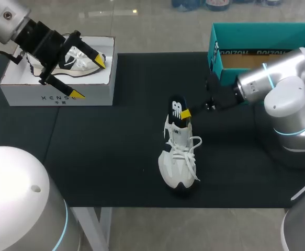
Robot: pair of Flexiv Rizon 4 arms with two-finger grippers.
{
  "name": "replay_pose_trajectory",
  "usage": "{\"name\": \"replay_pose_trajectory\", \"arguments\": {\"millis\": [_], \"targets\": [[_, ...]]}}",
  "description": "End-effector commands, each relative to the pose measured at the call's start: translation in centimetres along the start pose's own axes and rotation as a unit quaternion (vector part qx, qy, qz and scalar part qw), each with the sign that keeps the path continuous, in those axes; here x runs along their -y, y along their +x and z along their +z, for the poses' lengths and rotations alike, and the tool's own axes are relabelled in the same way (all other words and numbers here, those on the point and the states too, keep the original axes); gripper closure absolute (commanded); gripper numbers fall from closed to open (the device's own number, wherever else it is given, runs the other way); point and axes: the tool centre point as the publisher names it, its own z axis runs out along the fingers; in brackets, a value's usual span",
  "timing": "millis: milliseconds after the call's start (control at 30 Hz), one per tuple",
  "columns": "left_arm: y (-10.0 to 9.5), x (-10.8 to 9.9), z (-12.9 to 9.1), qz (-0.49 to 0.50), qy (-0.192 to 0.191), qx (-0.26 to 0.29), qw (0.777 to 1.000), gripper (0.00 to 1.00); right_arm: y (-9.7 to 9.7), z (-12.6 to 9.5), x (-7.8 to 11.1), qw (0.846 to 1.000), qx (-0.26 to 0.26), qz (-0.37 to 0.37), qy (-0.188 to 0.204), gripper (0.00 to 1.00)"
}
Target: Take the shoe out of the shoebox, open the shoe tongue, remove and reinsert the insole, then place the shoe into the shoebox
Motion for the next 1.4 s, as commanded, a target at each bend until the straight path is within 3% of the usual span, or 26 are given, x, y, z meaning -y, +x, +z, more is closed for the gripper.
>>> {"name": "replay_pose_trajectory", "arguments": {"millis": [33, 400, 700, 733, 767, 800, 833, 1133, 1400], "targets": [[0.0, 0.0, -0.1, 0.0, -0.002, -0.002, 1.0, 0.0, 0.6, -0.1, 0.9, 1.0, 0.001, 0.004, -0.004, 1.0], [0.0, 0.0, -0.1, 0.0, -0.002, -0.002, 1.0, 0.0, 1.7, 1.4, 3.2, 1.0, -0.018, 0.017, 0.009, 1.0], [0.0, 0.0, -0.1, 0.0, -0.002, -0.002, 1.0, 0.0, 1.5, 2.5, 3.7, 0.999, -0.016, 0.028, 0.019, 1.0], [0.0, 0.0, -0.1, 0.0, -0.002, -0.002, 1.0, 0.0, 1.4, 2.4, 3.5, 0.999, -0.012, 0.03, 0.018, 0.91], [0.0, 0.0, -0.1, 0.0, -0.002, -0.002, 1.0, 0.0, 1.3, 2.3, 3.3, 0.999, -0.009, 0.03, 0.015, 0.64], [0.0, 0.0, -0.1, 0.0, -0.002, -0.002, 1.0, 0.0, 1.3, 2.1, 3.0, 1.0, -0.003, 0.027, 0.013, 0.24], [0.0, 0.0, -0.1, 0.0, -0.002, -0.002, 1.0, 0.0, 1.3, 1.9, 2.7, 1.0, 0.0, 0.025, 0.011, 0.0], [0.0, 0.0, -0.1, 0.0, -0.002, -0.002, 1.0, 0.0, 1.1, 0.0, 0.0, 0.999, 0.034, 0.007, -0.011, 0.0], [0.0, 0.0, -0.1, 0.0, -0.002, -0.002, 1.0, 0.0, -0.3, -1.3, -2.4, 0.997, 0.076, 0.001, -0.029, 0.0]]}}
